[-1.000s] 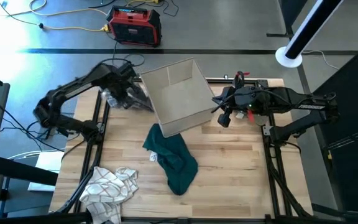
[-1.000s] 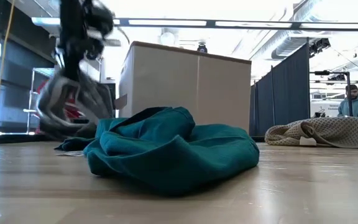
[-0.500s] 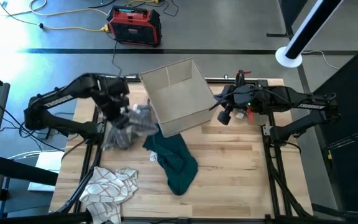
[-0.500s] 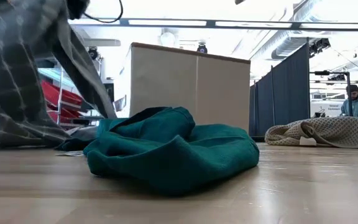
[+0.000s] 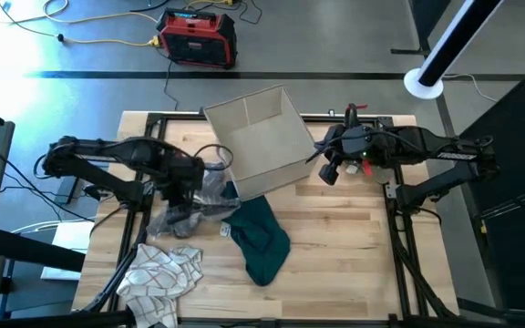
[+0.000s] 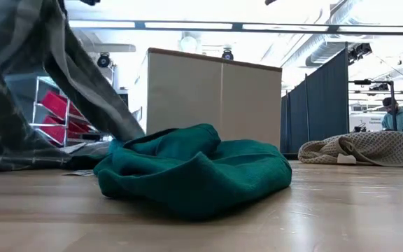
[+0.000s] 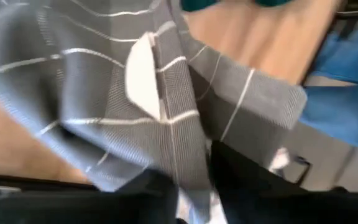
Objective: Fold towel
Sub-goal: Fold the green towel
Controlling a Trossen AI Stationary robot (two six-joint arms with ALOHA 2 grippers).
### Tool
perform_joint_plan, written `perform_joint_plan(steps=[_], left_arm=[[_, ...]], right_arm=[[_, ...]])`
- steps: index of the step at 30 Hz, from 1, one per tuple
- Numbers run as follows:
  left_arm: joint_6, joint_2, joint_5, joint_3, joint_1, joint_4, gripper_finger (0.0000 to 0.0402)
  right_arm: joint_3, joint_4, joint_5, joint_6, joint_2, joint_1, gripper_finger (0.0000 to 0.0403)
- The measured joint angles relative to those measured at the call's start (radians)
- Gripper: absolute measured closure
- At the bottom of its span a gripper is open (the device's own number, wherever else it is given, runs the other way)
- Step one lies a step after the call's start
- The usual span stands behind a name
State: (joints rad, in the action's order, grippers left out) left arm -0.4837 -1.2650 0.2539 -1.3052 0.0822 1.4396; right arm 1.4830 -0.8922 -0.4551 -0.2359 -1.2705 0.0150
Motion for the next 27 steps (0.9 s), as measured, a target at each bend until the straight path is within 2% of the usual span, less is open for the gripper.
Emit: perform_joint_plan(steps=[6, 9, 11, 14, 18, 22, 27], left_arm=[[0.049, -0.044, -0.056, 0.000, 0.031, -0.013, 0.0222], [0.080, -0.058, -0.062, 0.000, 0.042, -0.019, 0.0198], [0.133, -0.062, -0.072, 0.000, 0.045, -0.017, 0.0192], [0.193, -0.048, -0.101, 0.000, 0.045, -0.017, 0.0192], [0.125, -0.006, -0.123, 0.020, 0.069, -0.029, 0.0194], [0.134, 0.004, -0.153, 0.107, 0.117, -0.023, 0.0193], [0.137, 0.008, -0.275, 0.220, 0.129, -0.008, 0.0192]], right_arm=[[0.000, 0.037, 0.104, -0.055, 0.000, -0.083, 0.0400], [0.000, 0.037, 0.108, -0.110, 0.000, -0.143, 0.0384], [0.001, 0.045, 0.119, -0.165, -0.012, -0.198, 0.0364], [0.002, 0.044, 0.217, -0.218, -0.047, -0.284, 0.0322], [0.002, 0.039, 0.322, -0.202, -0.134, -0.357, 0.0262], [0.002, 0.057, 0.336, -0.171, -0.224, -0.413, 0.0213], [0.002, 0.072, 0.313, -0.181, -0.324, -0.481, 0.0180]])
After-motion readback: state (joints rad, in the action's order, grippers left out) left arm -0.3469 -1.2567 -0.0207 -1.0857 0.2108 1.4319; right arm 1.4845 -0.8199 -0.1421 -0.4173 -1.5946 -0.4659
